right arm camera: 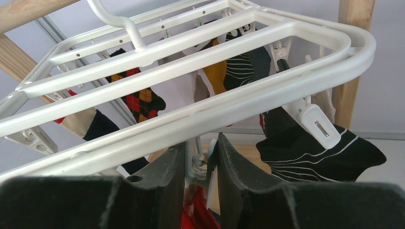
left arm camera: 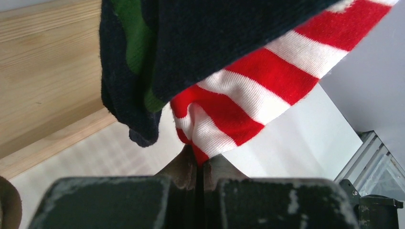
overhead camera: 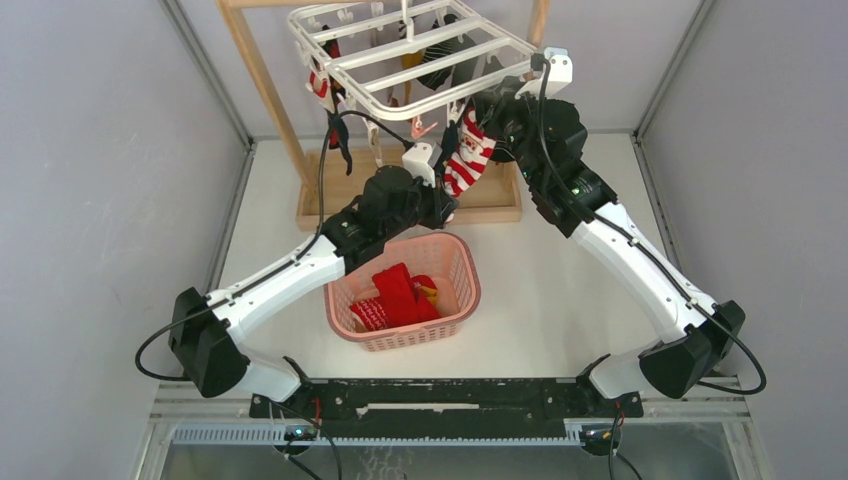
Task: Remove the socks clipped to the hanger
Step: Remove the sock from the hanger.
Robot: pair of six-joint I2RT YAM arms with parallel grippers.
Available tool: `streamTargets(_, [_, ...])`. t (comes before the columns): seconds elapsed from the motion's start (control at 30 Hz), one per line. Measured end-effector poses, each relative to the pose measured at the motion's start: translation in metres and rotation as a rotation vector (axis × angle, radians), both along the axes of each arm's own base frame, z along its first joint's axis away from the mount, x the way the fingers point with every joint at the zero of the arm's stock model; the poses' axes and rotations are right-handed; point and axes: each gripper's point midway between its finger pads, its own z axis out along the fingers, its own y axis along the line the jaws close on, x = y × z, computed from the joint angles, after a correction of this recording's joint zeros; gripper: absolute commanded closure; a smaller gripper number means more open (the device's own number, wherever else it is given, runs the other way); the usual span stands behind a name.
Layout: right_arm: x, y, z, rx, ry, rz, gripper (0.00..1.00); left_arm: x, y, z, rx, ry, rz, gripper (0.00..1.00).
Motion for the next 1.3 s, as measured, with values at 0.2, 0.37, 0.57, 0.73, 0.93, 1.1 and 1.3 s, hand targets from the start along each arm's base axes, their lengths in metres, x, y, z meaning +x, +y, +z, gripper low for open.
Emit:
streamTargets(0.2, [0.000,0.000,0.000,0.000,0.000,0.000,0.88,-0.005,0.005,0.005,-0.002,0.002,0.001,1.00])
streamTargets(0.37, [0.000,0.000,0.000,0.000,0.000,0.001,0.88,-0.016,0.017,0.019,-0.035,-0.008,0.008,1.00])
streamTargets(0.57, [0.001,-0.001,0.000,0.002,0.000,0.002,0.88,-0.031,0.031,0.013,-0.044,0.018,0.016,1.00])
streamTargets(0.73, [0.001,0.000,0.000,0.007,0.001,0.008,0.87,-0.042,0.040,0.012,-0.050,0.035,0.020,1.00])
streamTargets(0.93, [0.001,0.000,-0.001,0.014,-0.003,0.010,0.66,-0.057,0.054,0.025,-0.077,0.027,0.019,1.00])
streamTargets(1.1, [0.000,0.000,-0.008,0.017,0.006,0.010,0.52,-0.067,0.061,0.036,-0.107,0.027,0.015,0.99])
streamTargets(1.3, [-0.002,-0.002,-0.016,0.020,0.019,0.010,0.46,-0.075,0.066,0.029,-0.102,0.062,0.013,0.97])
